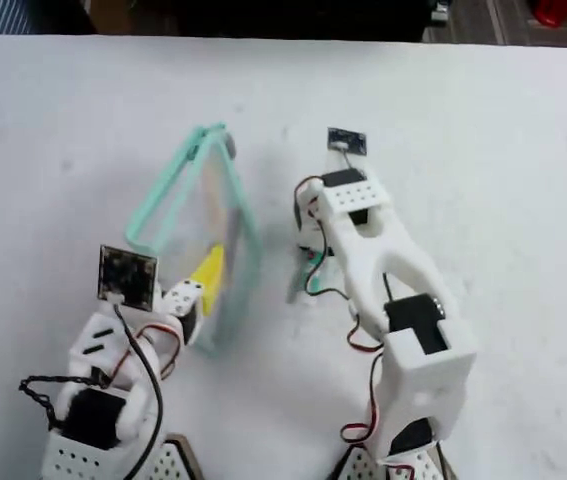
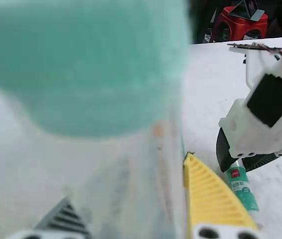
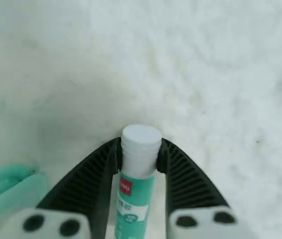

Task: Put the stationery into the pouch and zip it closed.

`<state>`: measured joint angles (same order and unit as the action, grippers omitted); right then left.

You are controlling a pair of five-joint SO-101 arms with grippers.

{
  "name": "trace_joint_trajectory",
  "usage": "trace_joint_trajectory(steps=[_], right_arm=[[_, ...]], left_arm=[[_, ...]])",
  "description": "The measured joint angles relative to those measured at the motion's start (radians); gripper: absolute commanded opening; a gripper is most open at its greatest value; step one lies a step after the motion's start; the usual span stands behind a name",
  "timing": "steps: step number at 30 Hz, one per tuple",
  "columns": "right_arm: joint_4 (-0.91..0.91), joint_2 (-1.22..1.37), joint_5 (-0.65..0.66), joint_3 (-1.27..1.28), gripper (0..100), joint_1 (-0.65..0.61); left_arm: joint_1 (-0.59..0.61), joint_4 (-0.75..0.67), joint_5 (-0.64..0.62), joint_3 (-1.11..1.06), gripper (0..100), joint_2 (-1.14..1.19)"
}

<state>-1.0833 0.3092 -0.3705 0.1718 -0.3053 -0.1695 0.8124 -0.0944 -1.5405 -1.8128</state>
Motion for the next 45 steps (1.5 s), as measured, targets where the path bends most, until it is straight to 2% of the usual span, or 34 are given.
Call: trace_joint_trajectory(steps=[9,13,18,21,26,31,38,45], right_arm=[[-0.058,-0.382,-0.002,0.000,1.7,0.114],[-0.060,-0.565,0.026,0.000,1.7,0.112],[-0.060,-0.761,0.103,0.000,1.7,0.114],[-0.060,-0.867,0.132,0.000,1.7,0.118],[-0.060,-1.037,0.138,0.000,1.7,0.121],[-0.055,-1.212,0.138,0.000,1.7,0.046],[0.087,-1.320,0.144,0.021,1.7,-0.213],[0.178,-1.303,0.147,0.133,1.7,-0.253]], left_arm=[[-0.002,0.000,0.000,0.000,20,0.000],[-0.006,0.000,0.000,0.000,20,0.000],[-0.101,0.000,0.011,0.000,20,0.000],[-0.158,0.000,0.066,0.000,20,0.000],[-0.235,0.006,0.097,0.000,20,-0.003],[-0.245,0.009,0.100,0.000,20,-0.006],[-0.250,0.009,0.100,0.000,20,-0.006],[-0.250,0.009,0.100,0.000,20,-0.006]])
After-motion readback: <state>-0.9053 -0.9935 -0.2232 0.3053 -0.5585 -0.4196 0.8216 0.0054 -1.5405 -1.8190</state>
